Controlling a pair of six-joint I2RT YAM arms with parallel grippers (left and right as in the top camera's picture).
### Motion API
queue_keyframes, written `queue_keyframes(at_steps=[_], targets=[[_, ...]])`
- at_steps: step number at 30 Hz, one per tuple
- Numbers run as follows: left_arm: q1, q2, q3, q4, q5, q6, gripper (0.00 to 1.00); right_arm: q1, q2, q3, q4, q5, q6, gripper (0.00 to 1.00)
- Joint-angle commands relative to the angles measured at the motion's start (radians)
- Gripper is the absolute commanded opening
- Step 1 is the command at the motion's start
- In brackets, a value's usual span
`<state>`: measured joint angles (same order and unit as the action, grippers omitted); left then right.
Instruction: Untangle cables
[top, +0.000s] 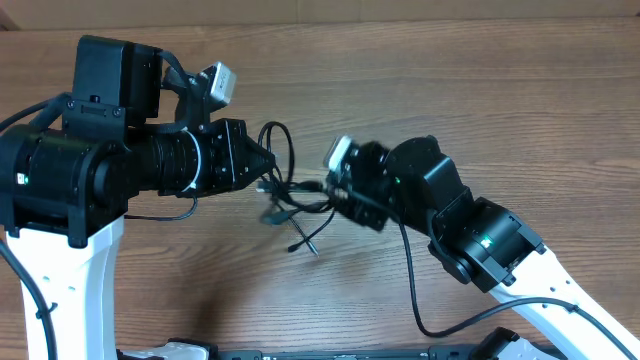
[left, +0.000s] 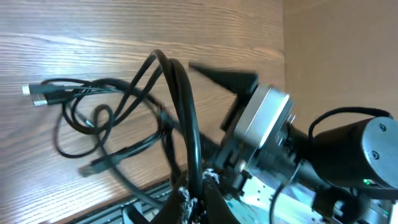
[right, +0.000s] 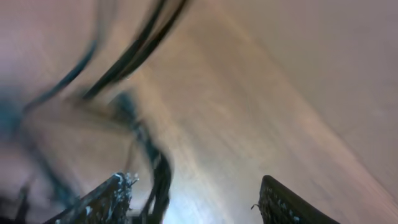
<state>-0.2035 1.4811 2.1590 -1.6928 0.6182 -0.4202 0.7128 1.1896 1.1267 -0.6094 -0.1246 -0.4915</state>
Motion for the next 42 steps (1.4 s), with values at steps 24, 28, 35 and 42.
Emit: queue_keyframes(at_steps=[24,28,35,42], targets=[[0.039,-0.027,0.018,0.003,0.203,-0.033,0.04,-0.003,0.001,0.011,-0.011,-0.274,-0.170,0.56],[0.040,-0.032,0.018,0.003,0.202,-0.032,0.04,-0.003,0.002,0.011,-0.018,-0.270,-0.172,0.20],[0.040,-0.035,0.018,0.003,0.158,-0.029,0.04,-0.003,0.002,0.011,-0.040,-0.200,-0.175,0.10],[0.042,-0.035,0.018,0.003,-0.002,-0.029,0.04,-0.003,0.000,0.012,-0.044,0.053,-0.073,0.04]])
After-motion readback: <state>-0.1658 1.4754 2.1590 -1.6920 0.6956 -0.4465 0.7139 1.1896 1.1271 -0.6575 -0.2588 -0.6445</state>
